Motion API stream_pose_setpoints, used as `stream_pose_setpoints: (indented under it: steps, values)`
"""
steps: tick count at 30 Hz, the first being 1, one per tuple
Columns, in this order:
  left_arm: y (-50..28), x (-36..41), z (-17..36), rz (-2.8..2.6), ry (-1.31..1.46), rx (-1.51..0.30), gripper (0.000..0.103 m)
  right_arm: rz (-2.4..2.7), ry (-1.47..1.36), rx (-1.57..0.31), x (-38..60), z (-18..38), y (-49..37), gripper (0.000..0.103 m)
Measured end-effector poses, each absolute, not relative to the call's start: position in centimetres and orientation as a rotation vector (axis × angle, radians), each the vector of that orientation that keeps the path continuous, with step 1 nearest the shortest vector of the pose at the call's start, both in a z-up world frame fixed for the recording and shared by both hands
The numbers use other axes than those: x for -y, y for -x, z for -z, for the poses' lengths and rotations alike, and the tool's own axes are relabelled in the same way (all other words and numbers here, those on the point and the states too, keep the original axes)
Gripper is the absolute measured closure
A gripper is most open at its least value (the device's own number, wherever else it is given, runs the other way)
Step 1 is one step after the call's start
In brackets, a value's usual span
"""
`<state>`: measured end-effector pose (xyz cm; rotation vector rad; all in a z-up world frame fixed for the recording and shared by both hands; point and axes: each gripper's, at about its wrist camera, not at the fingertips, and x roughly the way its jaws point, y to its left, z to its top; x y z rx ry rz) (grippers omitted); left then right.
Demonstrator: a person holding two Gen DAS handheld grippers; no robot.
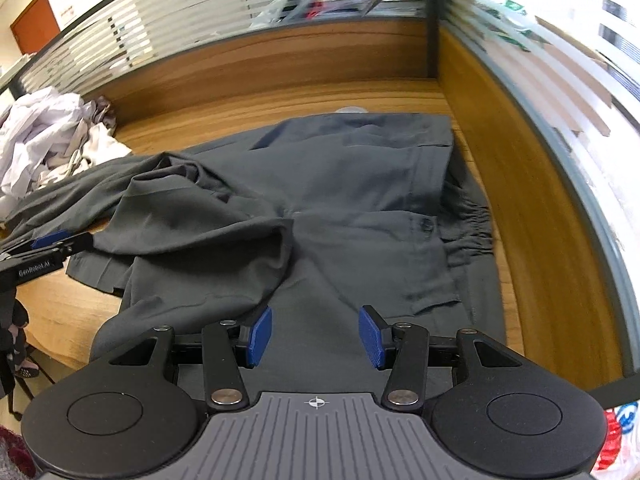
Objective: Fold clothes
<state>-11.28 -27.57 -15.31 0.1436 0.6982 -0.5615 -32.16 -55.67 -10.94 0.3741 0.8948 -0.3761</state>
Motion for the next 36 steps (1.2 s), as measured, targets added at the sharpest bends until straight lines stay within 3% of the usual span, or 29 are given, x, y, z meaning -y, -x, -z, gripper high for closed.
stream_pose_setpoints:
  steps: [11,14,17,19,21,27,36]
  values:
    - [6.9,22.7,19.7,0.341,-0.102,-0.772,0.036,0.347,-0.339,-0.926,54.6,10.8,29.8,0.052]
    - [6.1,23.4,20.6,0.334,-0.13,-0.791,0.041,0.343,-0.328,-0.931,54.3,10.7,29.2,0.052]
    - [6.0,24.2,21.3,0.357,-0.145,-0.779,0.054,0.342,-0.317,-0.931,54.0,10.5,28.8,0.052]
    - [6.0,24.6,21.6,0.379,-0.145,-0.771,0.084,0.341,-0.312,-0.93,53.8,10.4,28.5,0.052]
    - [5.8,24.9,21.4,0.387,-0.146,-0.788,0.089,0.338,-0.31,-0.933,53.7,10.4,28.1,0.052]
    - [6.0,21.7,17.1,0.336,-0.074,-0.738,0.092,0.326,-0.306,-0.944,53.2,10.9,26.6,0.052]
    - [2.3,10.2,8.6,0.139,-0.162,-0.744,0.093,0.315,-0.278,-1.016,51.8,14.2,23.3,0.052]
